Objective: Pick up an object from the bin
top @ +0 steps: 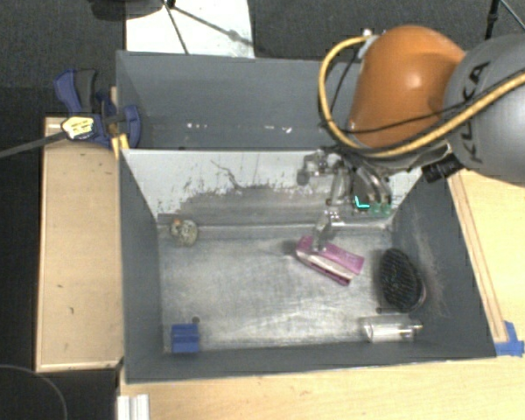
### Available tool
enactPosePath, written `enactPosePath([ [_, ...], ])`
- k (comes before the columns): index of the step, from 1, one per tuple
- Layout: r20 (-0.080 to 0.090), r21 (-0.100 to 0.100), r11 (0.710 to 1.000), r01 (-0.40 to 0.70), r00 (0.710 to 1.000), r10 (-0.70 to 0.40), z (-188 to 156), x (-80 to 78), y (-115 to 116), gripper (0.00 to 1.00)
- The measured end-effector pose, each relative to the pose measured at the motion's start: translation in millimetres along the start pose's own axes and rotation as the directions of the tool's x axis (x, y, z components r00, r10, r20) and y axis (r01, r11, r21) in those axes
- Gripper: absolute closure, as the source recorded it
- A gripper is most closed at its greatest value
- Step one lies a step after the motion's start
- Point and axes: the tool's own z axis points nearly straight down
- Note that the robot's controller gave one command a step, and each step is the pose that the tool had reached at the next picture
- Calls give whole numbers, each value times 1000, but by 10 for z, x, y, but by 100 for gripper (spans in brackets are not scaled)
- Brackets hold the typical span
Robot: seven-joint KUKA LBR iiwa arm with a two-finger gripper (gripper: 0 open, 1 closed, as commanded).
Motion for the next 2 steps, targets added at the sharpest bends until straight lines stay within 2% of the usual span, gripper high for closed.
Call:
enactPosePath([
  [1, 1, 1, 1000, 12, 1000, -12, 1583, 72, -609, 0],
  [2, 6, 0, 1000, 12, 1000, -12, 1534, 53, -588, 100],
])
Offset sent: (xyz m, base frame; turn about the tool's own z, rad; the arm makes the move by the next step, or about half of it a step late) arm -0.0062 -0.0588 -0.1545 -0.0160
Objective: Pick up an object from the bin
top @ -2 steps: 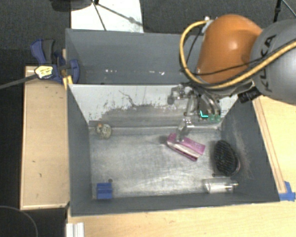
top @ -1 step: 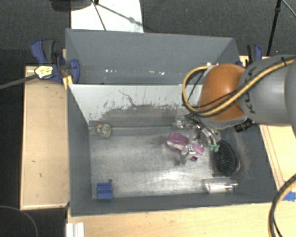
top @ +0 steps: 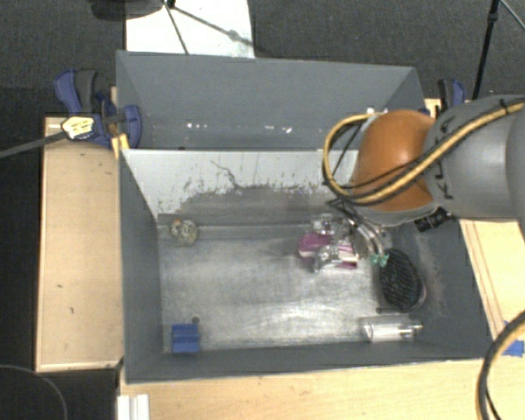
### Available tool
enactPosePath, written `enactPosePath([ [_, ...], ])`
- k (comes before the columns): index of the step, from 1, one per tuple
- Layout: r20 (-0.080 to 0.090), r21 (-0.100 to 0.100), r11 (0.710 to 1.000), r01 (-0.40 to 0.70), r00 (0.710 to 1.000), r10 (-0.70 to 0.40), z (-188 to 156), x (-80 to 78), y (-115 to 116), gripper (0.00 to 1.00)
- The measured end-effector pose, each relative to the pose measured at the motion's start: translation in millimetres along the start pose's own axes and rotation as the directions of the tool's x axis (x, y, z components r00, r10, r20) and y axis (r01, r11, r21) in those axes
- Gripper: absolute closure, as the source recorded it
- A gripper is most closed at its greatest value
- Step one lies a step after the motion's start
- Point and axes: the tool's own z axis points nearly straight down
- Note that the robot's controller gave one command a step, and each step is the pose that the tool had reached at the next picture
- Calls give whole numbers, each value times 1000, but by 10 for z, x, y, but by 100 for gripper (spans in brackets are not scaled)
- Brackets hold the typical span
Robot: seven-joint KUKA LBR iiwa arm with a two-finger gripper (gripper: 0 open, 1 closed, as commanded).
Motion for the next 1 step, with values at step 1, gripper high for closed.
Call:
enactPosePath([
  [1, 6, 2, 960, 281, 960, -281, -1410, -7, 180, 100],
])
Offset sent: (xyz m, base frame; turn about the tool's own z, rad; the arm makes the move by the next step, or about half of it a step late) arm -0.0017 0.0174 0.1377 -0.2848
